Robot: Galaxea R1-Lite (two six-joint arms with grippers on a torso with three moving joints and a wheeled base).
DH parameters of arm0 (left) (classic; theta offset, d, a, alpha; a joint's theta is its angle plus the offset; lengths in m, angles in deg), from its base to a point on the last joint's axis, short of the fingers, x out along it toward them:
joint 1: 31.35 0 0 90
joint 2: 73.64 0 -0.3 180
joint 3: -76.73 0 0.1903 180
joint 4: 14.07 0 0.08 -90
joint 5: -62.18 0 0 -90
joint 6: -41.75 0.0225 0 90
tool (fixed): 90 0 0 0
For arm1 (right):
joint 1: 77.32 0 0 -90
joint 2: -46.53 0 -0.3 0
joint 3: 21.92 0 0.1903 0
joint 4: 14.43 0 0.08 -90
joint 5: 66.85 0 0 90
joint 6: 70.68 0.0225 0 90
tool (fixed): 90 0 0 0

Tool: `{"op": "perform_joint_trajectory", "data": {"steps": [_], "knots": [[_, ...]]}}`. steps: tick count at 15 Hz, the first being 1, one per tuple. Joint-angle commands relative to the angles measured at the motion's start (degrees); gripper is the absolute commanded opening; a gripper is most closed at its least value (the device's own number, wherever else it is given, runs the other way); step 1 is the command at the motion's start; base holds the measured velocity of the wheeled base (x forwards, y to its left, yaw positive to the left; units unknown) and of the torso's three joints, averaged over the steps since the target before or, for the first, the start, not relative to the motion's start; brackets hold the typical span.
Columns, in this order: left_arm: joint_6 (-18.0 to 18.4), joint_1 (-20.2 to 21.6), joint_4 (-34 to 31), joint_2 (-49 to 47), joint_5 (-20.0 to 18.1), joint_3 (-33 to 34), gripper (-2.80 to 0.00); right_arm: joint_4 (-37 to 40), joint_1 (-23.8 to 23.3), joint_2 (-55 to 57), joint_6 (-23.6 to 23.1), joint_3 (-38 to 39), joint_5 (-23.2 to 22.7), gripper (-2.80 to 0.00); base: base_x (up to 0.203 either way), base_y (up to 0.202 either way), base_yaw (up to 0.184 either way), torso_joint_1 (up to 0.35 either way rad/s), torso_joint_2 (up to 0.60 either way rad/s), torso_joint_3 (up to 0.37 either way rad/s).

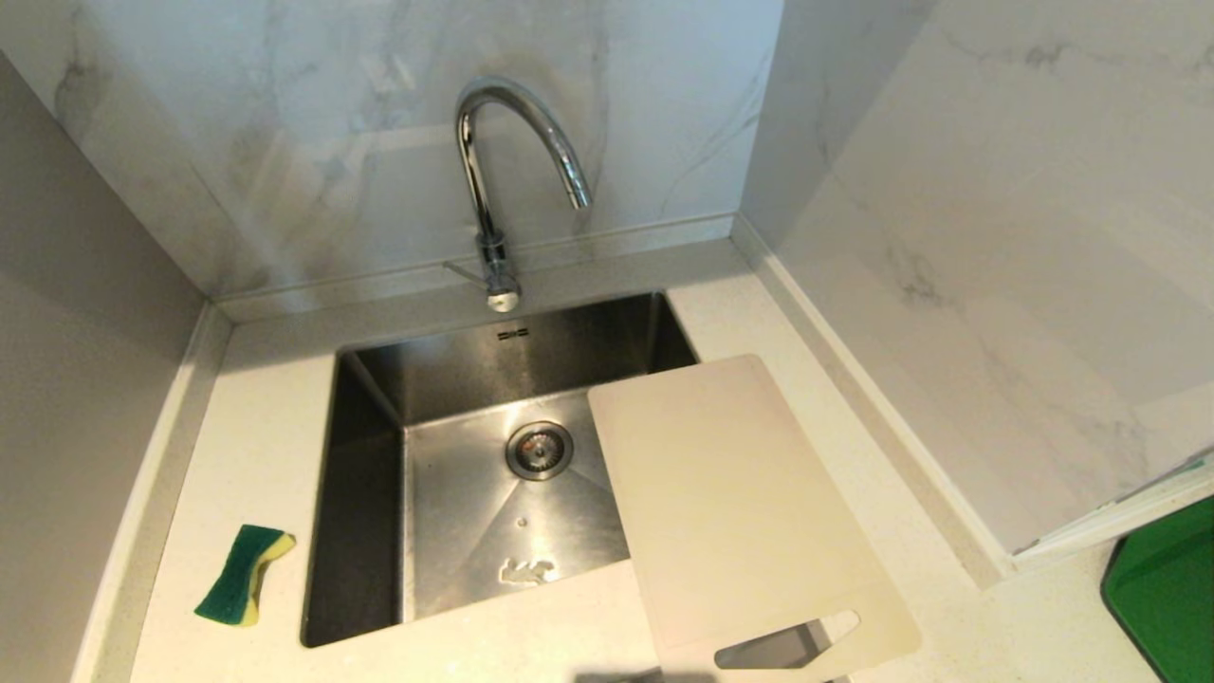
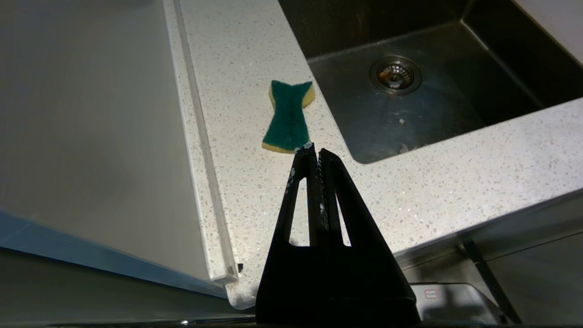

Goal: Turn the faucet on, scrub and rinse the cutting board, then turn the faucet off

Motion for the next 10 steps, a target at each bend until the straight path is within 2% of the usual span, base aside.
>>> {"op": "perform_joint_trajectory", "data": {"steps": [1,10], "knots": [[-1.7,-0.1,0.0,0.2,0.2,0.2,-2.8,0.0,0.0,0.0,0.3,0.0,0.0,-2.8,0.0,0.0,0.0,0.0,0.0,0.0],[-1.3,0.0,0.0,0.2,0.1,0.2,-2.8,0.0,-0.1,0.1,0.5,0.0,0.1,-2.8,0.0,0.0,0.0,0.0,0.0,0.0]]}}
